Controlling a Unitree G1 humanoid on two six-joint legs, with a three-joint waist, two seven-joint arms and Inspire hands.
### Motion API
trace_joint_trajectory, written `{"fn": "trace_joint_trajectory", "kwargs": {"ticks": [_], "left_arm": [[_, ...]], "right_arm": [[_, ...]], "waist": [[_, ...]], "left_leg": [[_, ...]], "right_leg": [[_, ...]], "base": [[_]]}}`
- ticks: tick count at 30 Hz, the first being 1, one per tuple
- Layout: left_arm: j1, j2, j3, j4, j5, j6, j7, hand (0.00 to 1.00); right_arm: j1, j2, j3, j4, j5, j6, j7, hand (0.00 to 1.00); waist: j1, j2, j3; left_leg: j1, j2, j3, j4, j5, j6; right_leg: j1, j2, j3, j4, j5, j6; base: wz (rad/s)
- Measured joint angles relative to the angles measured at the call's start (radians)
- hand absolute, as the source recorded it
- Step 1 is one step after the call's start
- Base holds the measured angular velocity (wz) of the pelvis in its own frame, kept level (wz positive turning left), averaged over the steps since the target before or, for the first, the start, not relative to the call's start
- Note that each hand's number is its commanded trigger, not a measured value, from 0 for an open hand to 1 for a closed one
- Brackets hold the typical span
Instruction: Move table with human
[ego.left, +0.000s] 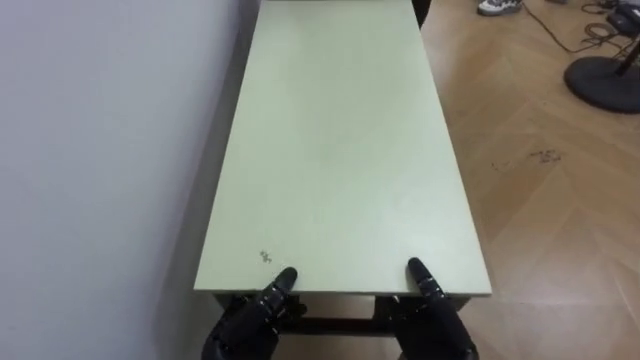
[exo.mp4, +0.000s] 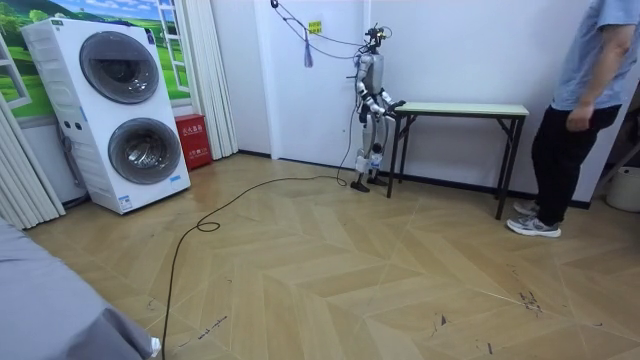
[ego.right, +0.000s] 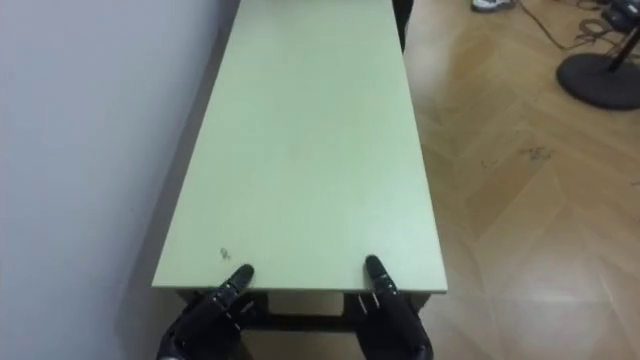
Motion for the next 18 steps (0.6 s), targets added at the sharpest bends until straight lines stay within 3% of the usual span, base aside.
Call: {"fn": "trace_joint_trajectory", "kwargs": {"ticks": [6,11,15,16,18], "left_arm": [[-0.014,-0.001,0.009,0.038,0.003,-0.001,-0.057,0.00],[-0.011,0.008,0.005,0.026,-0.008,0.001,-0.085,0.00],[-0.015,0.033,0.003,0.011,0.022,0.000,-0.110,0.00],[-0.016,0.046,0.002,0.010,0.038,0.000,-0.112,0.00],[-0.015,0.070,-0.009,0.007,0.046,0.000,-0.113,0.00]], "right_arm": [[-0.025,-0.012,0.001,0.082,-0.072,0.002,0.064,0.00],[-0.038,-0.043,0.012,0.080,-0.136,0.010,0.101,0.00],[-0.044,-0.056,0.018,0.079,-0.222,0.009,0.137,0.00],[-0.050,-0.056,0.018,0.079,-0.254,0.009,0.155,0.00],[-0.057,-0.062,0.023,0.065,-0.304,0.008,0.163,0.00]], "waist": [[0.012,0.005,-0.0030],[0.006,0.000,0.0008],[0.003,-0.010,0.0072],[0.001,-0.020,0.0133],[-0.009,-0.019,0.0100]], "left_leg": [[0.003,0.004,0.002,0.000,0.000,-0.001],[-0.003,0.004,0.001,0.002,-0.004,-0.006],[-0.008,0.005,0.000,0.005,-0.006,-0.010],[-0.010,0.005,0.000,0.007,-0.007,-0.010],[-0.022,0.007,0.000,0.019,-0.013,-0.011]], "right_leg": [[0.005,0.002,-0.003,0.001,0.001,-0.003],[0.000,0.001,-0.005,0.002,-0.003,-0.005],[-0.002,0.000,-0.014,0.002,-0.005,-0.008],[-0.003,0.000,-0.015,0.004,-0.007,-0.010],[-0.008,0.002,-0.016,0.004,-0.007,-0.010]], "base": [[0.01],[0.01],[0.03],[0.00],[0.00]]}}
